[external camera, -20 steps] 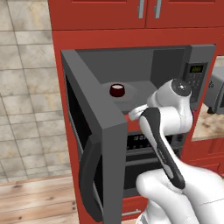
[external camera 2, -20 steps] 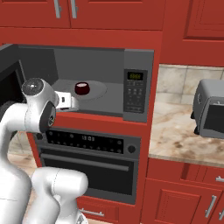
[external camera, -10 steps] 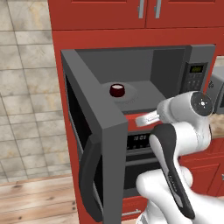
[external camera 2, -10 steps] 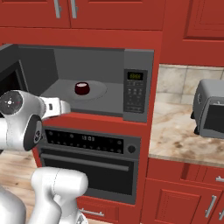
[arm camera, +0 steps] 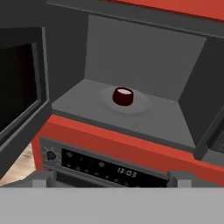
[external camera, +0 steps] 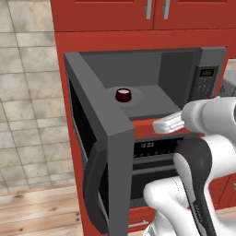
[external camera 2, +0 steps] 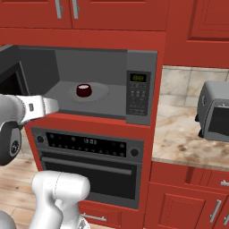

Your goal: Pick the mug from the counter and place it inside the microwave. Then close the microwave.

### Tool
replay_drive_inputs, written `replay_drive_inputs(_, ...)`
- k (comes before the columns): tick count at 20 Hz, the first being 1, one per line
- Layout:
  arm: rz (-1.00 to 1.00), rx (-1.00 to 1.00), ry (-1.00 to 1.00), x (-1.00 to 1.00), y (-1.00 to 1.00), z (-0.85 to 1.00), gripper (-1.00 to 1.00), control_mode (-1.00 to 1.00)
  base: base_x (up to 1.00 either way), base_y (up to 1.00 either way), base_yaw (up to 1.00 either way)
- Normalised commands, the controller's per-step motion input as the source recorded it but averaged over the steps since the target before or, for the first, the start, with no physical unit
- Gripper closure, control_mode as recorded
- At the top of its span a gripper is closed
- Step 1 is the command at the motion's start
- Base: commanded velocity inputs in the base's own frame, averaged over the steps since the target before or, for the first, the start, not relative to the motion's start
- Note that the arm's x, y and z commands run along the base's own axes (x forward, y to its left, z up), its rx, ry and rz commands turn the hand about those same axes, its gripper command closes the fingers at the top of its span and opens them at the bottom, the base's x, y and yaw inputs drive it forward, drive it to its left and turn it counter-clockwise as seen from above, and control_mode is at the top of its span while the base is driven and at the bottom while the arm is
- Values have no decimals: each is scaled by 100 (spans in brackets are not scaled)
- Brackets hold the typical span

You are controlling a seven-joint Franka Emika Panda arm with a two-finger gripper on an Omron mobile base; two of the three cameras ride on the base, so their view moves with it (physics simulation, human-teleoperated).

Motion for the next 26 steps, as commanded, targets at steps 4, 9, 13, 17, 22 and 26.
replay_drive_inputs(4, 0, 0, -36, -62, 0, 4, -100, -100, 0, 0, 0)
replay_drive_inputs(9, 0, 0, -28, -61, 0, 0, -100, -100, 0, 0, 0)
replay_drive_inputs(13, -1, 0, -20, -51, 0, 0, -100, -100, 0, 0, 0)
replay_drive_inputs(17, -3, 0, -8, -42, 0, 0, -100, -100, 0, 0, 0)
replay_drive_inputs(22, -2, 1, -1, -57, 0, 0, -100, -100, 0, 0, 0)
replay_drive_inputs(26, 0, 3, -2, -59, 0, 0, -100, -100, 0, 0, 0)
